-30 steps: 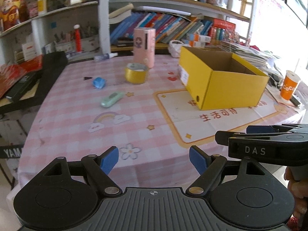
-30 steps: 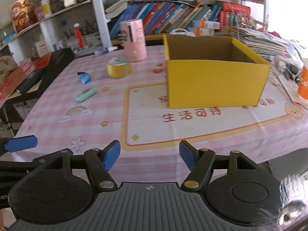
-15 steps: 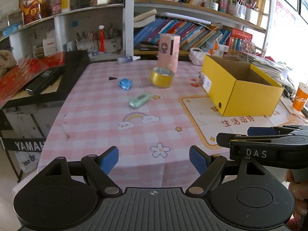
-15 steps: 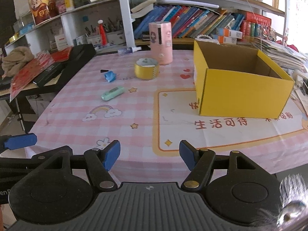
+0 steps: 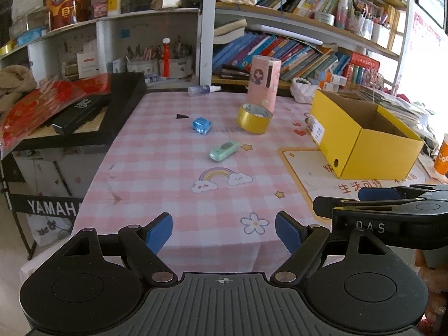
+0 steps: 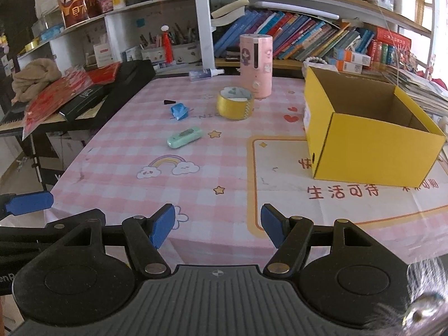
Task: Organize objects
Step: 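Move both open tools away from the yellow box back over the table, then grasp the mint-green stapler with the left tool while the right tool grasps the yellow tape roll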
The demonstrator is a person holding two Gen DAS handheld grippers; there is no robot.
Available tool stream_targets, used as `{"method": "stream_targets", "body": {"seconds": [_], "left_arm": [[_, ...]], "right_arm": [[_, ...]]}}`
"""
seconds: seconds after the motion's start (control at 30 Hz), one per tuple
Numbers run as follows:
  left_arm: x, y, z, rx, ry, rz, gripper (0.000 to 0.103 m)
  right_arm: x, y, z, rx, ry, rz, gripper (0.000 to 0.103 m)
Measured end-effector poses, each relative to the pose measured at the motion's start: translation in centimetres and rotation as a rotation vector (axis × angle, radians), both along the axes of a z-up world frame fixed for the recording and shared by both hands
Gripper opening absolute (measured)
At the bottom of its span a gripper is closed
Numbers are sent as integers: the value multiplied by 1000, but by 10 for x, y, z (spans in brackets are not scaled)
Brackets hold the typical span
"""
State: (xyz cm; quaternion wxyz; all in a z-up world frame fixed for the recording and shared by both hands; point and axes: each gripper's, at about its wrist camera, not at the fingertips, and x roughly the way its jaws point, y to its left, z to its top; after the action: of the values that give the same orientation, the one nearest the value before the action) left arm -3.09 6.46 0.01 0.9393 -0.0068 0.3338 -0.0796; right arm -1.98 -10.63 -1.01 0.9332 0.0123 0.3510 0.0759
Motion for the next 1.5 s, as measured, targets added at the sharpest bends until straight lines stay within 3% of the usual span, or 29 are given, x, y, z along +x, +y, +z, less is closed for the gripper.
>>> {"method": "stream_targets", "body": {"seconds": [0.47, 0.97, 1.5], "left_arm": [[42, 0, -8, 6, 25, 41, 82], [126, -14, -12, 9, 46, 85, 82], [191, -25, -18, 21, 77, 124, 82]], "right_arm": [[45, 1, -9, 7, 28, 37, 66], [142, -11, -10, 3, 39, 73, 66], [225, -26, -16, 14, 50, 76, 66]]}}
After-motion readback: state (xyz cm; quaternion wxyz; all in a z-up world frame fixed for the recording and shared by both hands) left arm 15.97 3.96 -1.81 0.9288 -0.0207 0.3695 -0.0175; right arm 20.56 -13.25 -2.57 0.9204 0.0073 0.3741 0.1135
